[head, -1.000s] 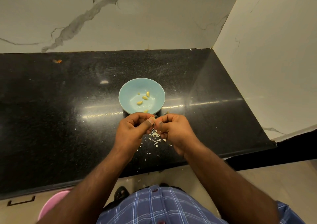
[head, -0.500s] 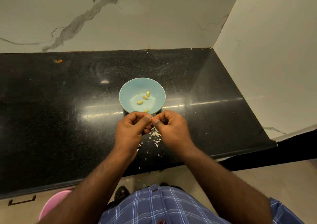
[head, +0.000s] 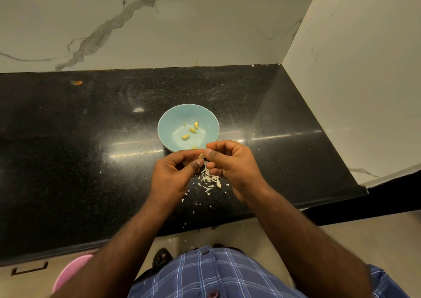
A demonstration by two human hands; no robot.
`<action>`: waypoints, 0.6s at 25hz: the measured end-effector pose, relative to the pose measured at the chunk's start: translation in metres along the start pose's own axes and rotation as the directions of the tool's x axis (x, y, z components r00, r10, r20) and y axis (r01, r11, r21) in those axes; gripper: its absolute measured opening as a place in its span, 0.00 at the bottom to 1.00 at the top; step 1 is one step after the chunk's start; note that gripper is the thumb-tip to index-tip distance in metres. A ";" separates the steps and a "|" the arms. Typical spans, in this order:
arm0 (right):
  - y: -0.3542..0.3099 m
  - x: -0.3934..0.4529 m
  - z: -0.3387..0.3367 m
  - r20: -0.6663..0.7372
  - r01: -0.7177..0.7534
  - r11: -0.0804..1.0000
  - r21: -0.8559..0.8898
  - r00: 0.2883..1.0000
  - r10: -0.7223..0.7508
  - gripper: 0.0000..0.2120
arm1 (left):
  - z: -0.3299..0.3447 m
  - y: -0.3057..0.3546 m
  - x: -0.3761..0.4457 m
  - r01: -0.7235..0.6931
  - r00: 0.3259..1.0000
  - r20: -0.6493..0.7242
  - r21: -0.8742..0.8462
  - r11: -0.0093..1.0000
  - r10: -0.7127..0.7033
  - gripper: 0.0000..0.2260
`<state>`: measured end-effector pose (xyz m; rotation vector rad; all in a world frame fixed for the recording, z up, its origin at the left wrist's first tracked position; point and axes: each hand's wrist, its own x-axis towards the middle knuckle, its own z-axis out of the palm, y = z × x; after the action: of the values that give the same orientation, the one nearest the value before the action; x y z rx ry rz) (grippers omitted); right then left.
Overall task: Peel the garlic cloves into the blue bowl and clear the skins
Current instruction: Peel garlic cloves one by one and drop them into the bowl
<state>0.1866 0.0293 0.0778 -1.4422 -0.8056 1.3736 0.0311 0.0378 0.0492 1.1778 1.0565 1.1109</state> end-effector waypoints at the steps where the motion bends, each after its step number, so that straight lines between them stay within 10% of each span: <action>1: -0.001 0.000 0.001 0.012 -0.009 1.000 0.017 1.000 0.008 0.08 | 0.001 0.001 0.000 -0.010 1.000 0.009 -0.004 1.000 0.011 0.10; 15: -0.007 -0.005 -0.005 0.081 -0.174 0.972 0.155 0.983 0.163 0.10 | -0.004 -0.005 0.001 -0.072 0.996 0.047 0.029 0.997 0.071 0.10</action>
<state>0.1916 0.0258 0.0862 -1.3677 -0.6088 1.5861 0.0280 0.0394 0.0434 1.2688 1.0058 1.1208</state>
